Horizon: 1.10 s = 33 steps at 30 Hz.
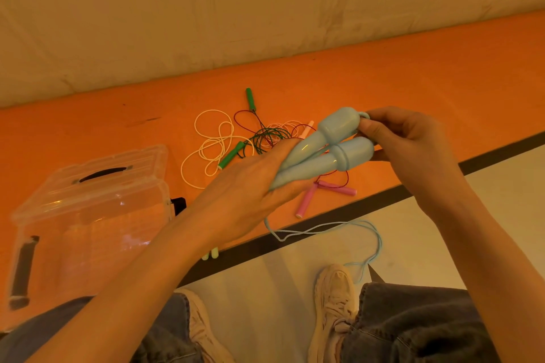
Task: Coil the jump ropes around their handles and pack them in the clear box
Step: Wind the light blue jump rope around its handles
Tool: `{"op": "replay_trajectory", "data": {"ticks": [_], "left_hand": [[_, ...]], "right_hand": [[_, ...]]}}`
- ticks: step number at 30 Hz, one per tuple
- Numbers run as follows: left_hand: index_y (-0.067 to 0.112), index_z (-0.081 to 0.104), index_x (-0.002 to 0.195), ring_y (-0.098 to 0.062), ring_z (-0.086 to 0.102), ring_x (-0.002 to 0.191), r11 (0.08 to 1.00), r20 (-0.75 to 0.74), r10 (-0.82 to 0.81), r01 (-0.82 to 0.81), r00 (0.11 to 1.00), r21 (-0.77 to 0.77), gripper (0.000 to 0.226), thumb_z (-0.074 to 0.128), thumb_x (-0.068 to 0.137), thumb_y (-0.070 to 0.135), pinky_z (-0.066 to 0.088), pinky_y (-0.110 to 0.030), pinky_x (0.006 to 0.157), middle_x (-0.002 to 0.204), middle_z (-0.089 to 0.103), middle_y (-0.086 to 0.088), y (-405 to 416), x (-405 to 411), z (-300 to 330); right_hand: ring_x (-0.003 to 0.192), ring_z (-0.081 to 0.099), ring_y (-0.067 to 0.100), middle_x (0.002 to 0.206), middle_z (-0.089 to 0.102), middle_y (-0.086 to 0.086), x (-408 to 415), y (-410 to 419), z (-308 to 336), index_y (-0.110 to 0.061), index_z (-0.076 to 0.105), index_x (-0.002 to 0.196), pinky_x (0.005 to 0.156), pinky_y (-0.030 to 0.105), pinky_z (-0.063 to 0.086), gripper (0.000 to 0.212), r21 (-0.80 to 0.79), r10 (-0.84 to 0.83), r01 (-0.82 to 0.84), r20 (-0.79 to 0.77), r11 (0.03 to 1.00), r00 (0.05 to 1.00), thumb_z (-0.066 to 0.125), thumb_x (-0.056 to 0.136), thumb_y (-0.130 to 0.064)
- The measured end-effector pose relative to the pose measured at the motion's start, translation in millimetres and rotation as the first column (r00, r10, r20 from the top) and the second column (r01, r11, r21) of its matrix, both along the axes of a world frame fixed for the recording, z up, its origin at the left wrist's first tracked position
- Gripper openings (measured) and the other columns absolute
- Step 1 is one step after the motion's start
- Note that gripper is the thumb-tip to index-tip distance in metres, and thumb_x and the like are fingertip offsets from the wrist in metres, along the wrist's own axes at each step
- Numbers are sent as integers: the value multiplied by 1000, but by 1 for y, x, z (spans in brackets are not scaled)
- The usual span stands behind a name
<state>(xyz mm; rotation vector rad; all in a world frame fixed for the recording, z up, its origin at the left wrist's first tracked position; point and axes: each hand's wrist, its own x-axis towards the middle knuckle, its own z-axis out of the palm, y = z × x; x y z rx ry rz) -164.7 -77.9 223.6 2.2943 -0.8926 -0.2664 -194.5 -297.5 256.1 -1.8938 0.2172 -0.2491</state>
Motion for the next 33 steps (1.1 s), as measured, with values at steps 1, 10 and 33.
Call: {"op": "replay_trajectory", "data": {"ticks": [1,10,33], "left_hand": [[40,37,131,-5,51,72,1000,-11,-2,2,1000,-1,44,45,92,59,39,-31,62,84,56,12,1,1,1],[43,36,137,-13,60,81,997,-111,-28,19,993,-80,52,42,89,60,46,-43,73,99,65,6,0,3,1],[45,44,128,-13,62,84,937,-76,267,-277,961,-214,48,47,83,63,50,-43,72,97,64,12,5,14,-2]], "right_hand": [[67,65,1,79,67,1,0,0,0,-17,67,94,59,15,53,13,-5,7,-7,-7,1000,1000,55,95,-12],[66,62,3,77,67,-1,1,-1,-1,-20,68,91,61,19,55,14,-63,2,-3,-17,998,1000,55,95,-15],[56,50,8,64,61,-3,-33,42,-5,-26,74,95,54,19,41,24,78,526,-534,-341,842,779,60,82,-40]]}}
